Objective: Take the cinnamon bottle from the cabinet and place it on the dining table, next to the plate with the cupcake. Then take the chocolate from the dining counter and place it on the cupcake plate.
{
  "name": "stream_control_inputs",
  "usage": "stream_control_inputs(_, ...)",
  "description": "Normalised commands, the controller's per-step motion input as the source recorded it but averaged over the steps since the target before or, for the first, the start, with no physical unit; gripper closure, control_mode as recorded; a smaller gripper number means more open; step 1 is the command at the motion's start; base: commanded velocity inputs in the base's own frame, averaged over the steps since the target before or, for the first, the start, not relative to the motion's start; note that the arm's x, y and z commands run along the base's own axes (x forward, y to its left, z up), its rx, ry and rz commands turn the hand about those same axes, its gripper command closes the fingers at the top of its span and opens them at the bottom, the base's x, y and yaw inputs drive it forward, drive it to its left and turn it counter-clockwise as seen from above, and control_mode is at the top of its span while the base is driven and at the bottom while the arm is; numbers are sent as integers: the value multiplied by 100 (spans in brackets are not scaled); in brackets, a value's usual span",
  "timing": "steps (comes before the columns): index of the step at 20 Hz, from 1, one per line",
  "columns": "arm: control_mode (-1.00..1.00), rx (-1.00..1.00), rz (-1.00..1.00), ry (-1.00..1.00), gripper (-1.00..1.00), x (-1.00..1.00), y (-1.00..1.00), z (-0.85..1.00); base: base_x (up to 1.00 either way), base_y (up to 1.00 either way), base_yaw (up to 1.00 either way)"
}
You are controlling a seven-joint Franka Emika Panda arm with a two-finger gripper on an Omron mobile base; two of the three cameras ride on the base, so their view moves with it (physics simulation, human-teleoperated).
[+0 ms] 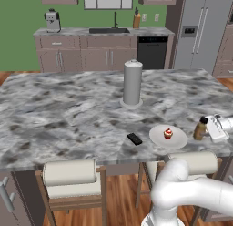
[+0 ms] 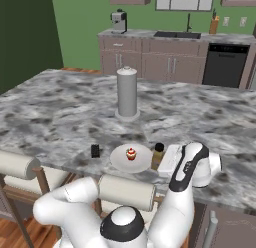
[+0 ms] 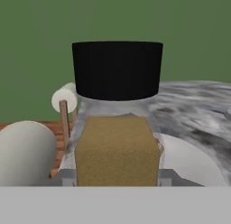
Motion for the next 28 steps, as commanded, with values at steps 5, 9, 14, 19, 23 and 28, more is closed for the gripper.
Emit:
stream_control_inputs(5, -100, 0, 1, 0, 100, 25, 0, -26, 0, 0, 0)
stream_control_inputs(9, -100, 0, 0, 0, 100, 24, -4, -23, 0, 0, 0)
stream_control_inputs(14, -100, 0, 0, 0, 100, 22, -12, -18, 0, 0, 0)
stream_control_inputs(19, -100, 0, 0, 0, 100, 22, -12, -15, 0, 0, 0)
stream_control_inputs(23, -100, 0, 0, 0, 100, 26, -6, -14, 0, 0, 0)
stream_control_inputs(28, -100, 0, 0, 0, 100, 12, -7, -20, 0, 0, 0)
